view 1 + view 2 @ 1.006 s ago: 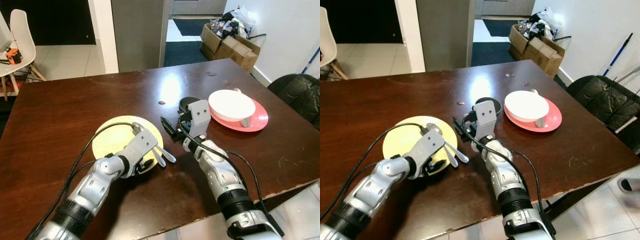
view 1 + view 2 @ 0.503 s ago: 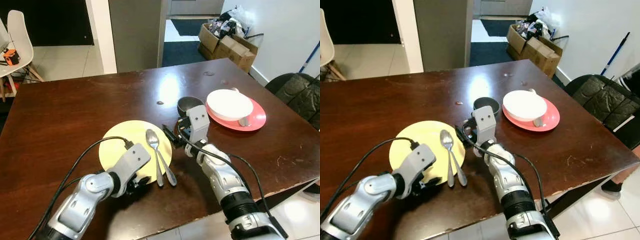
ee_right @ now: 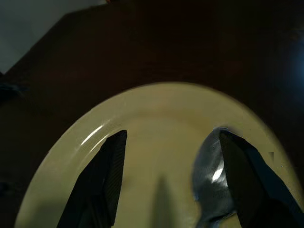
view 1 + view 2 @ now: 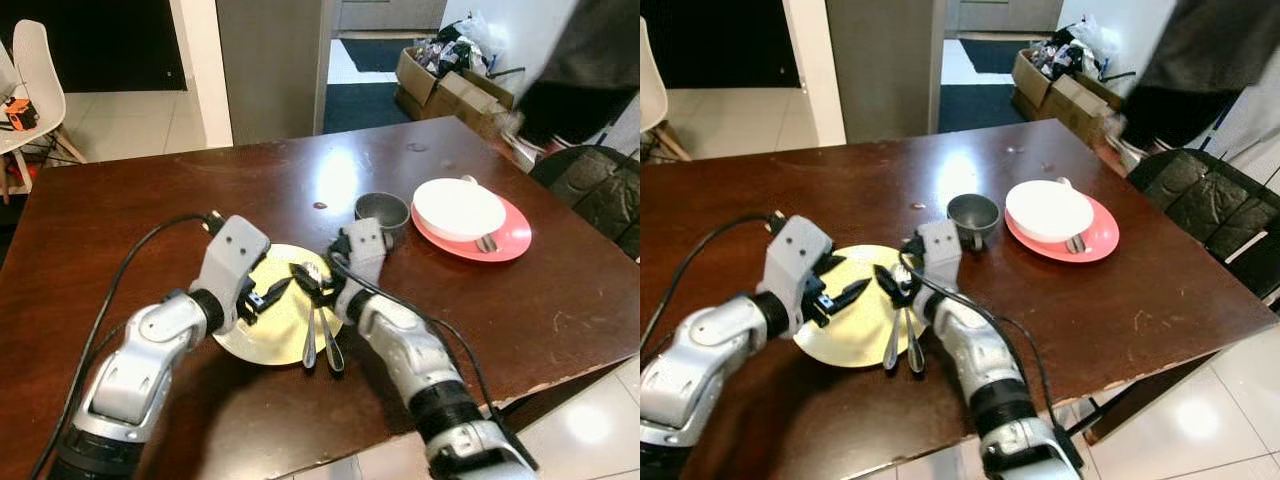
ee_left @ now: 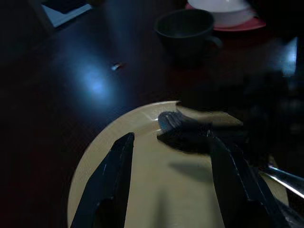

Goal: Setting the table

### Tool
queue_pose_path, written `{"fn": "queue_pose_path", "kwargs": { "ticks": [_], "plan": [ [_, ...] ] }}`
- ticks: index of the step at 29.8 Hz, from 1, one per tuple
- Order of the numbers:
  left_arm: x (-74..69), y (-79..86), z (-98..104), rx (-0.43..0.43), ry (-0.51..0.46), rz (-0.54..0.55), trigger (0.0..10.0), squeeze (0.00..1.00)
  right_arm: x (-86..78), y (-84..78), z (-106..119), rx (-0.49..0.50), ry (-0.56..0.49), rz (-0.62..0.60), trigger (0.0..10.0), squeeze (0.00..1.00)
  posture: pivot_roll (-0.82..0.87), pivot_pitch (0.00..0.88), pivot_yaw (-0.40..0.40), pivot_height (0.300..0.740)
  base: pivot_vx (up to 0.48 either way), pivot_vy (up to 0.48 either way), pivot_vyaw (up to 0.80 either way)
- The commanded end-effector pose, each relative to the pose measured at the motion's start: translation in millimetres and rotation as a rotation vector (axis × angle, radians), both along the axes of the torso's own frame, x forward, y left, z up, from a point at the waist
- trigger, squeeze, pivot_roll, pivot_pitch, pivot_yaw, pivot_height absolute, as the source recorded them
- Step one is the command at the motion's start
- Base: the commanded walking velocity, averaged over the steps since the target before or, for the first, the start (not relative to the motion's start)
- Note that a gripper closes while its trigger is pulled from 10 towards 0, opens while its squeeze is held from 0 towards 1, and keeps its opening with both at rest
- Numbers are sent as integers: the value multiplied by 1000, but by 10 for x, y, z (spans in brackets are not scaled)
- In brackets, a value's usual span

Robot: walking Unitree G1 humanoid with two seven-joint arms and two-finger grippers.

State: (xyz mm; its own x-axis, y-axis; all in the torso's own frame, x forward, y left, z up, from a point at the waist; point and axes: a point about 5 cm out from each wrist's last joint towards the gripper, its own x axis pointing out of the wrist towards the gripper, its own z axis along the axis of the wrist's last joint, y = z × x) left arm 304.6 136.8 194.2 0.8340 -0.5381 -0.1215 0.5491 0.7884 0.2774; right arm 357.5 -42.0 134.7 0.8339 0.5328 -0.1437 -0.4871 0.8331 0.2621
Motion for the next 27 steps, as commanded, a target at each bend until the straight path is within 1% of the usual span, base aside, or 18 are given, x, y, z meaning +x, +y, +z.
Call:
{"fn": "queue_pose_path", "kwargs": {
  "ticks": [1, 2, 6, 7, 8, 9, 12, 13, 16, 17, 20, 21, 22, 23, 24, 25, 26, 27],
  "plan": [
    [-12, 23, -11, -1, 1, 14, 10000, 0, -19, -18, -143, 25, 112, -52, 10000, 0, 105, 53, 36, 740, 0, 0, 0],
    [-13, 26, -15, -4, 1, 17, 10000, 0, -25, -4, -153, 38, 126, -52, 10000, 0, 105, 53, 36, 740, 0, 0, 0],
    [-21, 23, -27, -4, 3, 21, 10000, 0, -32, 22, -165, 31, 133, -45, 10000, 0, 102, 52, 35, 740, 0, 0, 0],
    [-34, 10, -42, -9, 6, 19, 10000, 0, -49, 70, -234, -35, 160, -10, 10000, 0, 102, 50, 31, 740, 0, 0, 0],
    [-37, 3, -46, -11, 7, 18, 10000, 0, -56, 86, -273, -73, 172, 4, 10000, 0, 103, 50, 29, 740, 0, 0, 0],
    [-37, 3, -46, -11, 7, 18, 10000, 0, -56, 86, -273, -73, 172, 4, 10000, 0, 103, 50, 29, 740, 0, 0, 0],
    [-40, -2, -48, -14, 9, 19, 10000, 0, -65, 103, -317, -121, 190, 17, 10000, 0, 106, 49, 23, 740, 0, 0, 0],
    [-44, -7, -47, -19, 6, 22, 10000, 0, -80, 126, -365, -160, 202, 42, 10000, 0, 111, 50, 14, 740, 0, 0, 0],
    [-45, -11, -49, -21, 5, 26, 10000, 0, -93, 158, -382, -161, 216, 66, 10000, 0, 113, 51, 10, 740, 0, 0, 0],
    [-50, -10, -59, -22, 6, 31, 10000, 0, -107, 200, -377, -162, 221, 92, 10000, 0, 111, 53, 6, 740, 0, 0, 0],
    [-55, -11, -66, -24, 8, 34, 10000, 0, -116, 220, -384, -171, 227, 105, 10000, 0, 111, 53, 6, 740, 0, 0, 0],
    [-61, -16, -74, -26, 10, 37, 10000, 0, -126, 200, -429, -207, 238, 104, 8039, 0, 106, 58, 0, 740, 0, 0, 0],
    [-61, -16, -74, -26, 10, 37, 10000, 0, -126, 200, -429, -207, 238, 104, 8039, 0, 106, 58, 0, 740, 0, 0, 0],
    [-63, -22, -79, -27, 11, 38, 10000, 0, -132, 175, -463, -230, 243, 98, 4157, 0, 105, 60, -1, 740, 0, 0, 0],
    [-63, -22, -79, -27, 11, 38, 10000, 0, -132, 175, -463, -230, 243, 98, 4157, 0, 105, 60, -1, 740, 0, 0, 0],
    [-64, -27, -84, -31, 13, 39, 10000, 0, -137, 146, -495, -248, 248, 91, 1686, 0, 104, 61, -1, 740, 0, 0, 0],
    [-65, -34, -88, -33, 14, 40, 10000, 0, -142, 102, -532, -260, 257, 75, 0, 0, 101, 65, -2, 740, 0, 0, 0],
    [-67, -39, -91, -36, 15, 41, 10000, 0, -149, 61, -566, -263, 267, 64, 0, 0, 99, 67, -1, 740, 0, 0, 0]
  ]
}}
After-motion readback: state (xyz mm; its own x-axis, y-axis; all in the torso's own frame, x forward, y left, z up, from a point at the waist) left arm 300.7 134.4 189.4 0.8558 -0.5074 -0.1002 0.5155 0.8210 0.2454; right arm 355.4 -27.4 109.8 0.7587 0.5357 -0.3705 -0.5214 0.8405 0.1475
